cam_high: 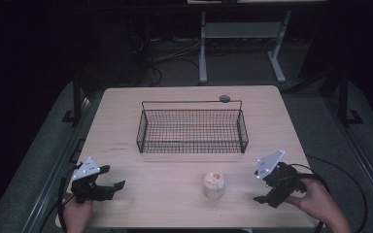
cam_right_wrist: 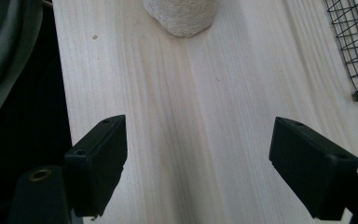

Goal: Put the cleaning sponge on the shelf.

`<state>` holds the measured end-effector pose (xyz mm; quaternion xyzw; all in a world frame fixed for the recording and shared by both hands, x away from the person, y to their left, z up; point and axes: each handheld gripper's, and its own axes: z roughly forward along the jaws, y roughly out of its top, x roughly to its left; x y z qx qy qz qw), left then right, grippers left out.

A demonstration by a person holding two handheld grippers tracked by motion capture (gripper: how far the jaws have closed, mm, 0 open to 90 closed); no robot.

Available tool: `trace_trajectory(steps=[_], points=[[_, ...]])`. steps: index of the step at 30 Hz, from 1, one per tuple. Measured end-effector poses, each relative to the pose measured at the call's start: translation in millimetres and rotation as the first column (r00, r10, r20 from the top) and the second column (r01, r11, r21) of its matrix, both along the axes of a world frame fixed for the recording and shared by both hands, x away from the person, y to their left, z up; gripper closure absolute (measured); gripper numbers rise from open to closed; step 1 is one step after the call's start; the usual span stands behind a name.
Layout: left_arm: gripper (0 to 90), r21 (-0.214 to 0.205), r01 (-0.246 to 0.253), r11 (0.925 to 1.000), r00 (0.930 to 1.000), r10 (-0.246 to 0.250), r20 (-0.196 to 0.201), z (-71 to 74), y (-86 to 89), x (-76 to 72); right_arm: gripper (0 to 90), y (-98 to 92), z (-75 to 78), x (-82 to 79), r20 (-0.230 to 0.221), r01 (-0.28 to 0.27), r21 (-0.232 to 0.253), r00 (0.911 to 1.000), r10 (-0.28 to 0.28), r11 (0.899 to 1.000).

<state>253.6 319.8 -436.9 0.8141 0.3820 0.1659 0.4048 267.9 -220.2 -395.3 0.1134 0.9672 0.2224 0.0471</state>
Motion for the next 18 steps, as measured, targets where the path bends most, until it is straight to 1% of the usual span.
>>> trace_trajectory(steps=[9, 14, 17, 18], points=[[13.7, 0.004, 0.002, 1.0, 1.0, -0.002, -0.008, -0.7, -2.8, 1.6, 17.6, 6.1, 2.2, 5.6, -0.025, -0.005, -0.011, 0.9997, 0.005, 1.0], [13.7, 0.002, 0.009, 1.0, 1.0, -0.009, -0.001, -0.1, -2.3, 3.1, 17.6, 15.0, 3.9, 9.0, -0.049, -0.012, -0.021, 0.9987, 0.011, 1.0], [13.7, 0.004, 0.01, 0.9999, 1.0, -0.01, 0.0, -0.2, -1.9, 3.1, 17.6, 19.7, 5.7, 10.1, -0.053, -0.017, -0.031, 0.9985, 0.015, 0.999], [13.7, -0.003, 0.009, 1.0, 0.9999, -0.009, -0.006, -0.7, -1.4, 2.6, 17.6, 21.2, 6.5, 10.4, -0.06, -0.016, -0.034, 0.9981, 0.014, 0.999]])
